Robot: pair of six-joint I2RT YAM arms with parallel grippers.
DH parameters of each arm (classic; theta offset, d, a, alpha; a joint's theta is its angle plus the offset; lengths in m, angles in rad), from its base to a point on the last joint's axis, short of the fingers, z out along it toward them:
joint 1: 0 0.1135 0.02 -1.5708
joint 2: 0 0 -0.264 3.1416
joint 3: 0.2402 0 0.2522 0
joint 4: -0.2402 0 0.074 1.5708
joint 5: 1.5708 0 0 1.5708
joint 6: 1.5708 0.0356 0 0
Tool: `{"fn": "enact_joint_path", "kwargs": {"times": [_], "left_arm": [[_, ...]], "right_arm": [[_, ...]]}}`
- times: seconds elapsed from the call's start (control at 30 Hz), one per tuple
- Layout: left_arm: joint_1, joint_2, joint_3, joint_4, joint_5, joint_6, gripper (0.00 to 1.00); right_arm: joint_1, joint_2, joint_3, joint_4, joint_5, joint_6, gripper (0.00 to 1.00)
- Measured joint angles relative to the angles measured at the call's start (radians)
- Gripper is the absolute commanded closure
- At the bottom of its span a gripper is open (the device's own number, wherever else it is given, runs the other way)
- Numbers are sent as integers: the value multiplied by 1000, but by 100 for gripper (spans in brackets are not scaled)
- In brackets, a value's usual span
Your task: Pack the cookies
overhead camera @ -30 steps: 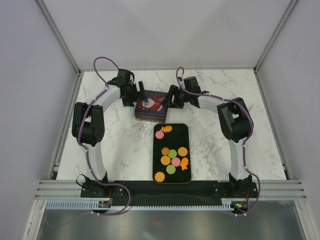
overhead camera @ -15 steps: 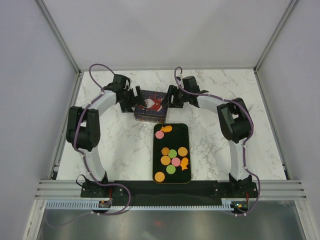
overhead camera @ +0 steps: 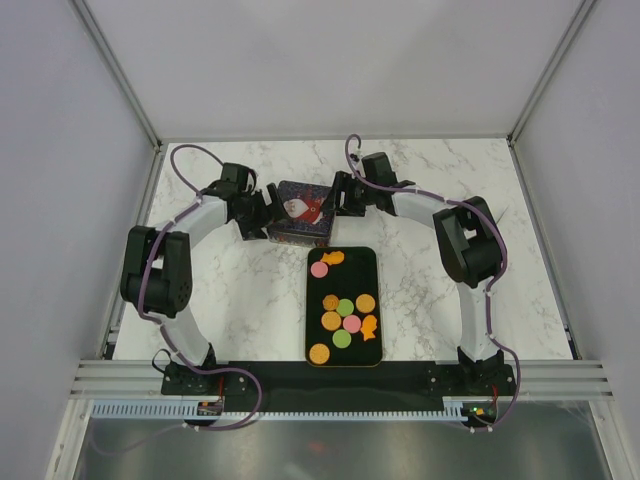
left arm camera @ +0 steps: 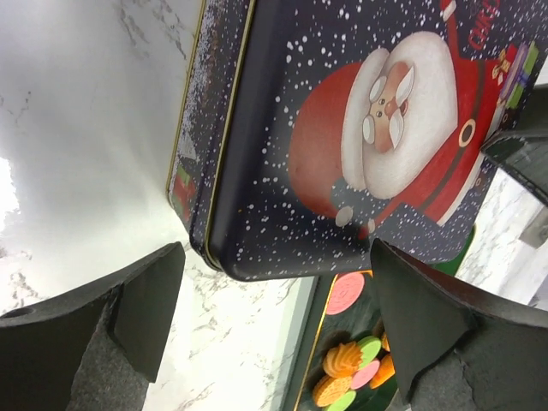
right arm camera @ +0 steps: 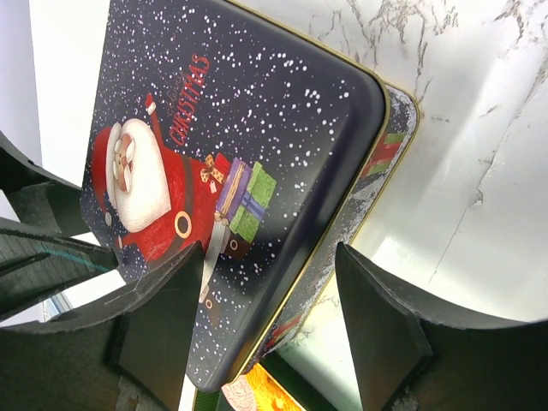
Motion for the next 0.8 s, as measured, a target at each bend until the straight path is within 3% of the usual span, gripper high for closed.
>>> {"fn": "enact_joint_path", "kwargs": {"times": [0.53,0.8], "left_arm": [[16,19,-19,111,1,-108,9],[25,29,-19,113,5,-115,20]], "right_arm": [[45,-59,-35,-41,77,-42,29],[85,-80,-34,-71,161,-79,29]]}}
